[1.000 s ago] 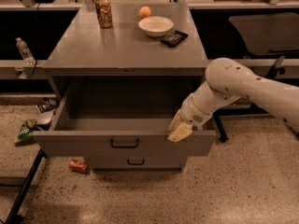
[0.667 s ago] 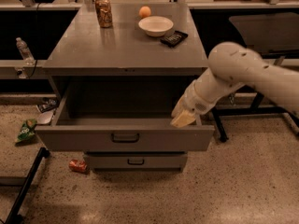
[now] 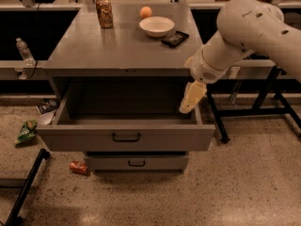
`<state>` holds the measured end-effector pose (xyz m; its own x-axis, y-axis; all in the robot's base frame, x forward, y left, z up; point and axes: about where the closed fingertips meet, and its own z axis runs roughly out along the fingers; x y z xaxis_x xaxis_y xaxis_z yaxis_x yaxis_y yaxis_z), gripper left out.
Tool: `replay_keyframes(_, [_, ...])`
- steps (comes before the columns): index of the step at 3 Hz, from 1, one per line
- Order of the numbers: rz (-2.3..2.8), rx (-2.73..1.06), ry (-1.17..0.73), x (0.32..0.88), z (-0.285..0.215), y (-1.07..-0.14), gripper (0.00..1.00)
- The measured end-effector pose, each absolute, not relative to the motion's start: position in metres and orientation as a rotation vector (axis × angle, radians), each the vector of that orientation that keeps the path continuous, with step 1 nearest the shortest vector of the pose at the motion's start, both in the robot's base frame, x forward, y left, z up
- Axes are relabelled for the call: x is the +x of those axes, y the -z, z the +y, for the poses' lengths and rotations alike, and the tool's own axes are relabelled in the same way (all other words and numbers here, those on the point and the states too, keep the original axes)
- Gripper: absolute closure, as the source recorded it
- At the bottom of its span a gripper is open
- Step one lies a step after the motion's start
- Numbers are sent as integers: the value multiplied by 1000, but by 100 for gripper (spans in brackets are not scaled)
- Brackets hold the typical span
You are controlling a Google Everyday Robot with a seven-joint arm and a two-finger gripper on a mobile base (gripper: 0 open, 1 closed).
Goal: Open top drawer
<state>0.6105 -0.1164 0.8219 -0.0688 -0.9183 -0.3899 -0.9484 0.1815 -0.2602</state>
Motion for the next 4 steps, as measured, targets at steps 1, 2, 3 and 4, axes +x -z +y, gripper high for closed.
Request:
replay_keyframes(1, [1964, -1762, -78, 628, -111, -823, 36])
replay_keyframes(2, [1929, -1784, -104, 640, -101, -806, 59])
replay_keyframes(3, [1879, -1811, -155, 647, -87, -769, 83])
replay_keyframes(4, [1852, -1820, -213, 649, -74, -732, 100])
